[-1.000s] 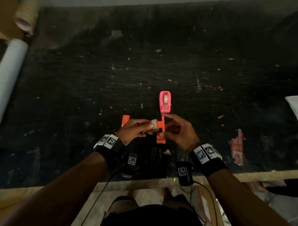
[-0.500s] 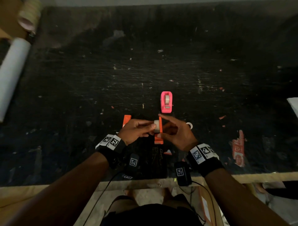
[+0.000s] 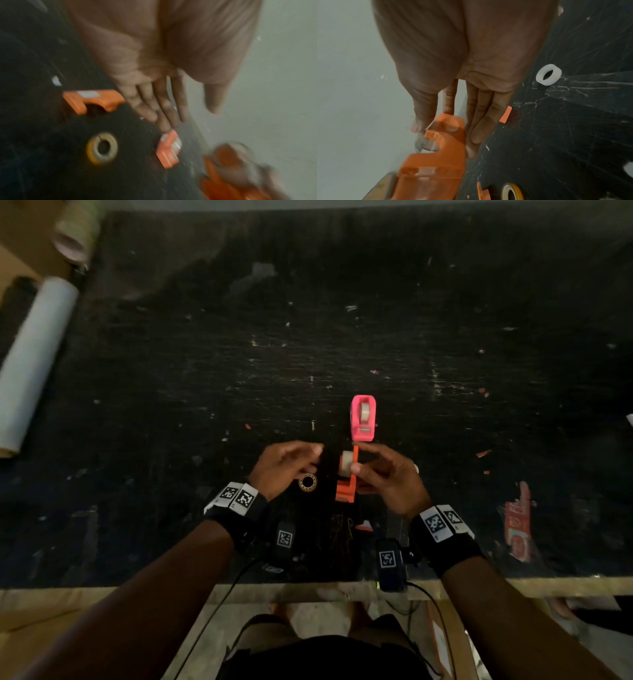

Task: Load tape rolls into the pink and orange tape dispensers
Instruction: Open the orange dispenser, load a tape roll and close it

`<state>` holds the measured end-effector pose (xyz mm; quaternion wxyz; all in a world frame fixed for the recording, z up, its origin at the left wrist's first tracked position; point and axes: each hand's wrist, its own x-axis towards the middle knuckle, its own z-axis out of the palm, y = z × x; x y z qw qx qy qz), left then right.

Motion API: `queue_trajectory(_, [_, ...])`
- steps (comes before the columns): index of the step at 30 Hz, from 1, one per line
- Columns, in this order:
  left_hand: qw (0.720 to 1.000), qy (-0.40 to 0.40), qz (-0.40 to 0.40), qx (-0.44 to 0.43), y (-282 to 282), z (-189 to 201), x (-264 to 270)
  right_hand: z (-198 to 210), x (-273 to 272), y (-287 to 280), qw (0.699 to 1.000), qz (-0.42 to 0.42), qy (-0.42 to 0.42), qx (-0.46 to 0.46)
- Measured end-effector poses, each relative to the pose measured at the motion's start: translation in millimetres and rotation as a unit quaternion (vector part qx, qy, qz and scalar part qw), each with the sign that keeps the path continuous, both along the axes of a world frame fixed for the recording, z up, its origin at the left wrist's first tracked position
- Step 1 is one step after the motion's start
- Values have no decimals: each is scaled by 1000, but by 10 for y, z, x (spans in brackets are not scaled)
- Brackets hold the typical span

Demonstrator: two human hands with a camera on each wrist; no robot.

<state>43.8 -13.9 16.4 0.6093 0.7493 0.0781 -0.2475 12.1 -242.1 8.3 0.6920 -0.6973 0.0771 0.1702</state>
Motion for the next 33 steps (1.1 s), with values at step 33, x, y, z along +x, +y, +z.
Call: queue_trajectory(33, [991, 48, 28, -122, 212, 25, -121, 40, -20, 6, 999, 27, 1, 33])
